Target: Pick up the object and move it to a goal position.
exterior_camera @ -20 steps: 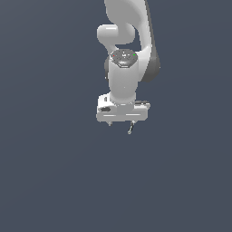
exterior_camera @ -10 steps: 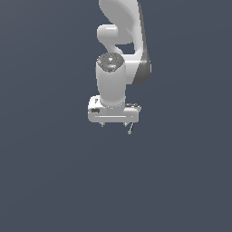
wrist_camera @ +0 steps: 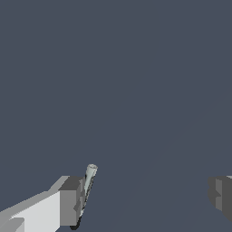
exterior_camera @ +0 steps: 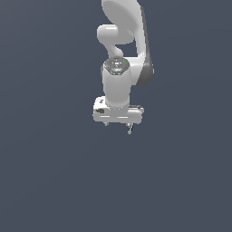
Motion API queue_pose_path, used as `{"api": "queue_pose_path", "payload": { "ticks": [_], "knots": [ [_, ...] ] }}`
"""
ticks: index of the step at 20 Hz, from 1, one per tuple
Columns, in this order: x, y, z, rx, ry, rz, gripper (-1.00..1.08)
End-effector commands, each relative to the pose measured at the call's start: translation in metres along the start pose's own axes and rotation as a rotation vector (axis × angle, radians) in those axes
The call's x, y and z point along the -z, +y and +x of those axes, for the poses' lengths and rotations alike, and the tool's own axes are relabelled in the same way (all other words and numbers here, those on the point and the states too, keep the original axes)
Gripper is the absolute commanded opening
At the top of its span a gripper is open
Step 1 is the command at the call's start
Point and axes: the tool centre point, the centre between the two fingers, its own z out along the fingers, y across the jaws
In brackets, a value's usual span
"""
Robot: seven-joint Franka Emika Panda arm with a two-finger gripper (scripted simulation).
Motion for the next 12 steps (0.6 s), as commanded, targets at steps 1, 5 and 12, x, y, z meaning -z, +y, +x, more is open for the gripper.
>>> {"api": "queue_pose_path", "payload": {
  "ticks": [1,5,12],
  "knots": [
    [-0.008,-0.007,-0.006,-0.021,-0.001,-0.001,1.0],
    [-0.025,-0.022,-0.019,-0.067,-0.003,-0.004,1.0],
    [-0.06,-0.052,-0.054,-0.173,-0.005,-0.011,1.0]
  ]
}}
